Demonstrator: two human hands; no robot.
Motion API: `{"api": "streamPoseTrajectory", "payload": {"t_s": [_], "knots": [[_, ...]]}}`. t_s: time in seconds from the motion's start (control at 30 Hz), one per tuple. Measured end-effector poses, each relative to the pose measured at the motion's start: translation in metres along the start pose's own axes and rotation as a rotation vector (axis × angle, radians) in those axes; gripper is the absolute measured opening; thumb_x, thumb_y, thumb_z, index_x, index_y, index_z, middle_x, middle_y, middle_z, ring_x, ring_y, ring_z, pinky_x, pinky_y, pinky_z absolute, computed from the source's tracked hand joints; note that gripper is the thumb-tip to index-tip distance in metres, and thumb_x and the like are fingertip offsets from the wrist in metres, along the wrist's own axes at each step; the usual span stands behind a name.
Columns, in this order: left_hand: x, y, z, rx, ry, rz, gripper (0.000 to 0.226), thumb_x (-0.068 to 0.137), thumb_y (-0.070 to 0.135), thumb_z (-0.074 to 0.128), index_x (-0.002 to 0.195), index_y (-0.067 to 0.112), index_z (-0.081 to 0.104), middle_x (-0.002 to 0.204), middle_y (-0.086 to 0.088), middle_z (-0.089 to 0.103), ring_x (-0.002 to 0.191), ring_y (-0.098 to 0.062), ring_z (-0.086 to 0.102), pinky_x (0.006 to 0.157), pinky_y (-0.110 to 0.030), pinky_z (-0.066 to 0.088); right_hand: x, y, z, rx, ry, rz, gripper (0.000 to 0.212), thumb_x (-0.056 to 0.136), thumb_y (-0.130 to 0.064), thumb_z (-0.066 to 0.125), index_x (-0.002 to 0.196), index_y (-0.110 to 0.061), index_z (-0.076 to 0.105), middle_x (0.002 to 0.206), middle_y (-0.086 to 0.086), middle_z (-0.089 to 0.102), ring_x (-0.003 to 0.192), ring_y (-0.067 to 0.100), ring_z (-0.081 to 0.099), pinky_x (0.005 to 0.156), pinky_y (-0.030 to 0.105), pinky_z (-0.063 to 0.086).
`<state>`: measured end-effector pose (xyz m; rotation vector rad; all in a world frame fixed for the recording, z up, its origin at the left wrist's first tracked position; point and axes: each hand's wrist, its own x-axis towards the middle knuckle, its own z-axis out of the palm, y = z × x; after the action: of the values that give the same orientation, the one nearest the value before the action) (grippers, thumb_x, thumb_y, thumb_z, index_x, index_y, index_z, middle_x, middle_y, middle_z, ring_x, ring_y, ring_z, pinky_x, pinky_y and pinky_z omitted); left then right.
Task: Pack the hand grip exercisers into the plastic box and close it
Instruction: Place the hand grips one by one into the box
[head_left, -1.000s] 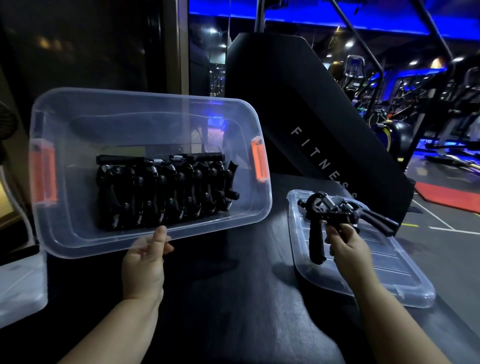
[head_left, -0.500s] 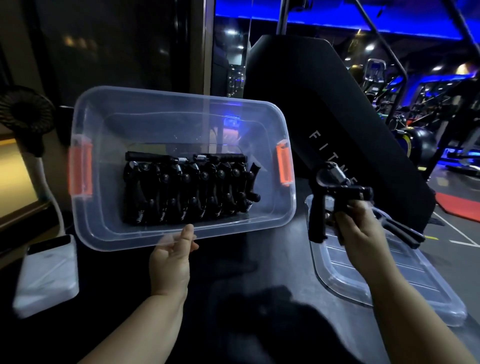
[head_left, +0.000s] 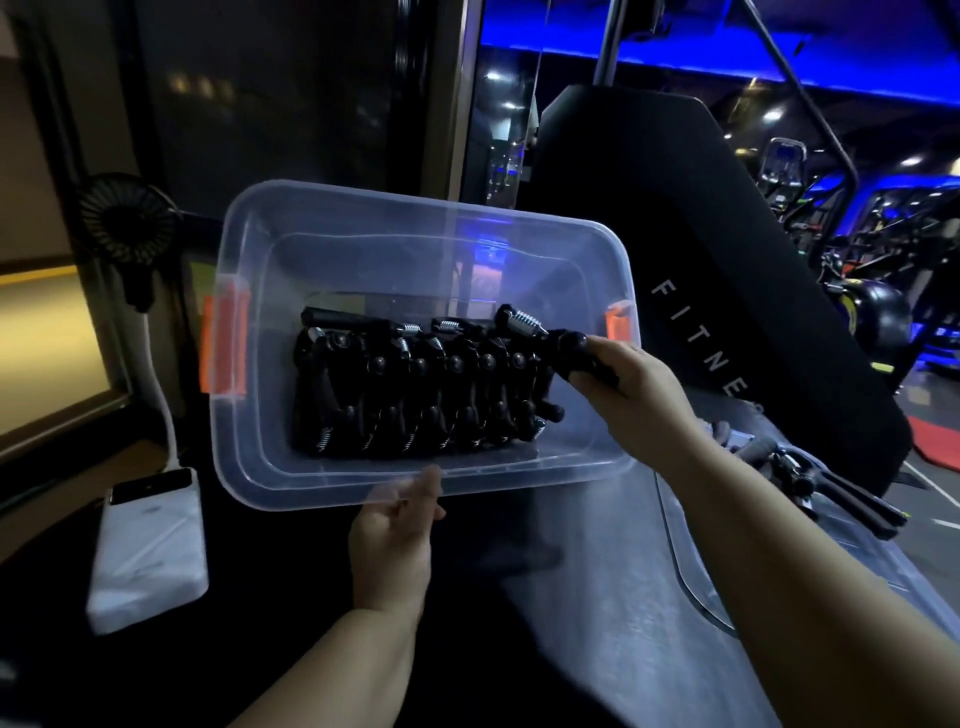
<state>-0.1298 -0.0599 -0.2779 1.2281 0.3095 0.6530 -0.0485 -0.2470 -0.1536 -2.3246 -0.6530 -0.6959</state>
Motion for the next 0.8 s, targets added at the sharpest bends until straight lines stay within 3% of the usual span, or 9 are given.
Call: {"api": "streamPoseTrajectory", "payload": {"t_s": [0.1,0.2,0.43,0.63,0.8], "knots": [[0.001,-0.001,0.002,0.0,0.025,-0.013,0.029,0.079,0.039,0.071,0.071,0.013,0.059,0.049,0.015,0.06,0.051,0.004,0.056,0.059,-0.016,0.041,0.023,-0.002,0.01,-0.086,-0.062,-0.005,0.033,0.089,-0.021,0.064,0.122,-0.027,0.065,0.11,0.0,0.066,0.102,0.019,0.06,0.083,0.027,0.043],[0.001,0.0,0.003,0.018,0.023,0.011,0.023,0.084,0.027,0.065,0.069,0.012,0.058,0.048,0.012,0.059,0.05,0.006,0.055,0.052,-0.005,0.04,0.043,-0.005,0.02,-0.077,-0.08,0.004,0.033,0.087,-0.019,0.067,0.12,-0.025,0.067,0.109,0.002,0.068,0.103,0.02,0.062,0.09,0.031,0.046],[0.001,0.001,0.002,0.009,0.005,0.016,0.028,0.082,0.031,0.066,0.067,0.008,0.058,0.047,0.008,0.055,0.048,0.005,0.053,0.05,-0.004,0.039,0.079,-0.011,0.041,-0.136,-0.088,0.01,0.032,0.082,-0.022,0.072,0.113,-0.029,0.07,0.108,-0.001,0.067,0.102,0.018,0.061,0.084,0.024,0.041],[0.002,-0.001,0.0,-0.005,-0.001,0.003,0.044,0.066,0.052,0.06,0.067,0.008,0.06,0.048,0.01,0.056,0.05,0.001,0.053,0.054,-0.006,0.041,0.104,-0.004,0.059,-0.177,-0.062,0.02,0.032,0.081,-0.025,0.073,0.113,-0.03,0.07,0.107,0.002,0.069,0.105,0.025,0.06,0.089,0.034,0.047],[0.003,-0.003,0.0,0.001,-0.001,-0.007,0.047,0.065,0.053,0.06,0.069,0.007,0.061,0.049,0.008,0.057,0.053,-0.003,0.055,0.057,-0.01,0.043,0.116,0.005,0.072,-0.156,-0.059,0.02,0.029,0.081,-0.026,0.073,0.11,-0.028,0.073,0.104,0.005,0.071,0.104,0.029,0.061,0.09,0.036,0.048]]}}
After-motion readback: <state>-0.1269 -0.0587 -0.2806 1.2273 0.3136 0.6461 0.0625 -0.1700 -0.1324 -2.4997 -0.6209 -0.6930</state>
